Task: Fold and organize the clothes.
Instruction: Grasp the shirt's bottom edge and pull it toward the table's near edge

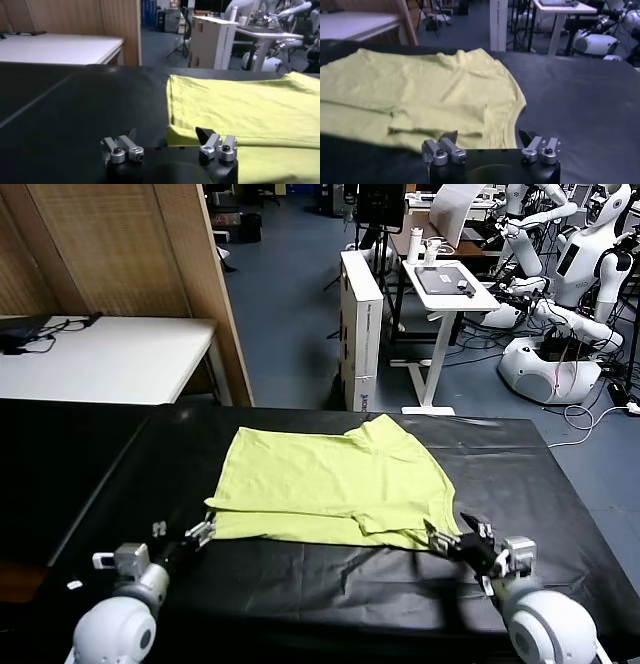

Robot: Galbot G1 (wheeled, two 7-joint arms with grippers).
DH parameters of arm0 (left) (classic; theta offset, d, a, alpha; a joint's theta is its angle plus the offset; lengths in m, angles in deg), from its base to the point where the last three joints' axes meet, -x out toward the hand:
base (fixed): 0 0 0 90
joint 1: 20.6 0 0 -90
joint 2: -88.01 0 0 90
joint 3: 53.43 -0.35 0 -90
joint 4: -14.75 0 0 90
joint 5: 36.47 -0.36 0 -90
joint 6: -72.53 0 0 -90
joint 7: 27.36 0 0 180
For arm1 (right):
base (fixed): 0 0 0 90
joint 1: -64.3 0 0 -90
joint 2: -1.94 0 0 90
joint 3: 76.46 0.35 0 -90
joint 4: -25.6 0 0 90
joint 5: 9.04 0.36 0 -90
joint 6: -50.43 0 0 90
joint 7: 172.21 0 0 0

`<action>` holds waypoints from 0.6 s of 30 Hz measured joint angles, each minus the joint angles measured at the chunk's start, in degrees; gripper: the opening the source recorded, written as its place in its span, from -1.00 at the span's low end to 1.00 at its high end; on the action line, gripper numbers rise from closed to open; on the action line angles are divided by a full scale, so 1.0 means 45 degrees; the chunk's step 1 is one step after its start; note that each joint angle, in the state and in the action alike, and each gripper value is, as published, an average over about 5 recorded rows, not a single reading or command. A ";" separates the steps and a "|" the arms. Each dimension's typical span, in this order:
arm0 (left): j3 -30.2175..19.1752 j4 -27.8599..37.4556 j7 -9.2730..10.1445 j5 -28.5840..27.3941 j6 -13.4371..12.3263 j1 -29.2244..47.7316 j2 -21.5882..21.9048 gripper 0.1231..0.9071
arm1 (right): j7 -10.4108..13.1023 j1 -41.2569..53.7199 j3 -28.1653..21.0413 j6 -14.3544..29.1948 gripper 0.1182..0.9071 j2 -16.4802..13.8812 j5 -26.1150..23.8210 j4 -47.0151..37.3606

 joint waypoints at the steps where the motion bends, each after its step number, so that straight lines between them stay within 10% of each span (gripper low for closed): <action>1: 0.0008 0.0000 -0.0009 -0.0005 -0.0010 -0.0038 -0.0032 1.00 | -0.0004 -0.0011 -0.0009 -0.0001 1.00 0.0001 -0.0004 -0.0010; 6: -0.0006 0.0022 -0.0024 -0.0054 -0.0053 -0.0198 -0.0215 0.99 | -0.0041 0.0000 -0.0025 -0.0001 0.85 -0.0002 -0.0001 -0.0069; 11: -0.0039 0.0087 -0.0037 -0.0094 -0.0122 -0.0331 -0.0336 0.75 | -0.0070 0.0027 -0.0042 0.0007 0.19 -0.0002 0.0005 -0.0179; 18: -0.0041 0.0187 -0.0090 -0.0117 -0.0204 -0.0381 -0.0339 -0.14 | -0.0012 0.0017 -0.0045 -0.0014 -0.82 -0.0007 0.0078 -0.0157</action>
